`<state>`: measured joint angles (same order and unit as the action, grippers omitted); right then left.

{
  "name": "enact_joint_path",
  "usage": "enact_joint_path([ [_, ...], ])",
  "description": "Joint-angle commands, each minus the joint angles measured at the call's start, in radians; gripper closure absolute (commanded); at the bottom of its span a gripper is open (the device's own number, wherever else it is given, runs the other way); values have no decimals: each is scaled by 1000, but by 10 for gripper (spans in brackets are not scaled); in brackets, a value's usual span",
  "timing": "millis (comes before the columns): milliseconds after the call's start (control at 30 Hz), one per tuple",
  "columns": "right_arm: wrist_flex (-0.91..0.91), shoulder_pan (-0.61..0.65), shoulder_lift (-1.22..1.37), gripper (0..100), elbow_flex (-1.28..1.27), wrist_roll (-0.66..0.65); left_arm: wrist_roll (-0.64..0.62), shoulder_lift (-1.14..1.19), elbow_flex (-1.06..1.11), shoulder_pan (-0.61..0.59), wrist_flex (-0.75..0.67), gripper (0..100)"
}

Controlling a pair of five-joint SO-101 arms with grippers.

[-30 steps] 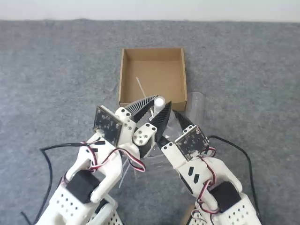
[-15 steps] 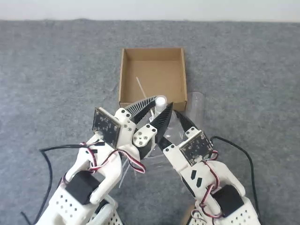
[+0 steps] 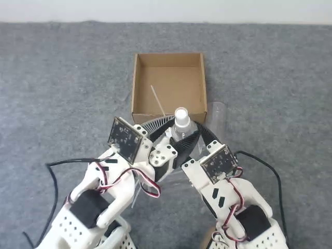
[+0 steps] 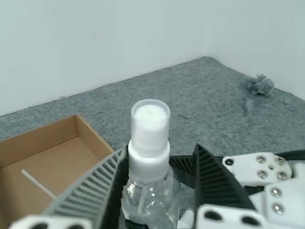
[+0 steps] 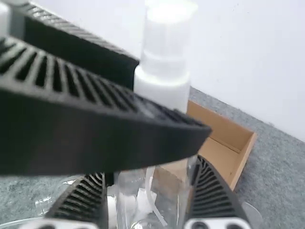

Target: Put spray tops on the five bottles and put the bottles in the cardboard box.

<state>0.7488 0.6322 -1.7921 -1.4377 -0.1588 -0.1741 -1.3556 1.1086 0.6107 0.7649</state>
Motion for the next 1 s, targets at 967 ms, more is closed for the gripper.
enact_joint_path([
  [967, 1, -12, -22, 991, 51, 6, 9, -15, -143, -41, 5, 870],
])
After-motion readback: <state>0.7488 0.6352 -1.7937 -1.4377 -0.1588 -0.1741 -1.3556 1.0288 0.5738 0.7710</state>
